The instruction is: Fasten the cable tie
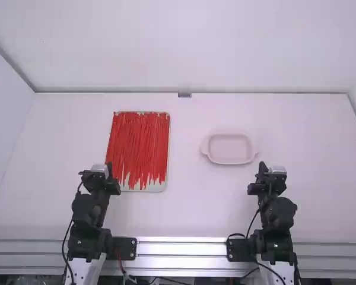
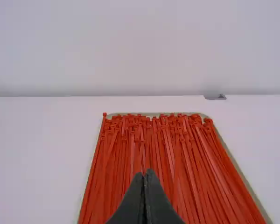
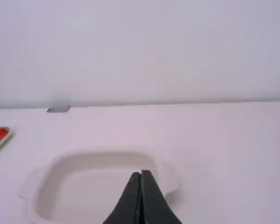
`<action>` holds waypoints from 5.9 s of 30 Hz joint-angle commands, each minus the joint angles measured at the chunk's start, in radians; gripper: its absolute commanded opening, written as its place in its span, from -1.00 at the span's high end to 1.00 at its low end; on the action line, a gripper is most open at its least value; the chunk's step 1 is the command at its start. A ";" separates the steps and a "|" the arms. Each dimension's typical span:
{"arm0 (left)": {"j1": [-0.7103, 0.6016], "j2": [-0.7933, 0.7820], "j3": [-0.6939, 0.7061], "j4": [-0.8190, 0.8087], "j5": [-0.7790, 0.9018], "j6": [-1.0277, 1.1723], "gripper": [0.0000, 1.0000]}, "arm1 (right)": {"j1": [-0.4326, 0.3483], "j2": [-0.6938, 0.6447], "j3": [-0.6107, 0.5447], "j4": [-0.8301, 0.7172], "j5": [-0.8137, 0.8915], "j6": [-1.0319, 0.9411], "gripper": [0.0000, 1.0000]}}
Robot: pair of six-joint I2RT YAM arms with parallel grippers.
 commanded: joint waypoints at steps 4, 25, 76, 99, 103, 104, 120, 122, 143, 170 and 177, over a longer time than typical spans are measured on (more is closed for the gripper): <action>0.000 0.003 0.004 0.000 0.000 0.000 0.98 | 0.000 0.003 0.003 0.002 0.001 0.001 0.98; -0.007 0.253 0.200 -0.059 0.123 -0.091 0.54 | -0.010 0.288 0.213 -0.076 -0.161 0.061 0.54; 0.018 1.217 1.106 -0.753 0.270 -0.101 -0.98 | 0.393 1.177 1.009 -0.655 -0.331 0.102 -0.98; -0.004 1.852 1.707 -0.844 0.262 -0.083 -0.98 | 0.351 1.182 1.170 -0.753 -0.235 0.103 -0.98; -0.008 1.901 1.726 -0.805 0.240 -0.083 -0.98 | 0.350 1.182 1.170 -0.753 -0.235 0.103 -0.98; -0.008 1.916 1.728 -0.794 0.243 -0.083 -0.98 | 0.351 1.182 1.170 -0.755 -0.235 0.104 -0.98; -0.008 2.098 1.719 -0.673 0.244 -0.117 -0.87 | 0.349 1.182 1.167 -0.783 -0.231 0.111 -0.98; -0.008 2.119 1.717 -0.657 0.242 -0.131 -0.82 | 0.349 1.182 1.167 -0.786 -0.231 0.111 -0.99; -0.008 2.221 1.658 -0.476 0.244 -0.188 0.01 | 0.349 1.182 1.167 -0.808 -0.197 0.111 -0.98; -0.008 2.221 1.549 -0.365 0.214 -0.188 0.40 | 0.349 1.182 1.167 -0.809 -0.199 0.111 -0.98; -0.008 2.221 1.549 -0.362 0.213 -0.188 0.57 | 0.349 1.182 1.167 -0.824 -0.198 0.111 -0.98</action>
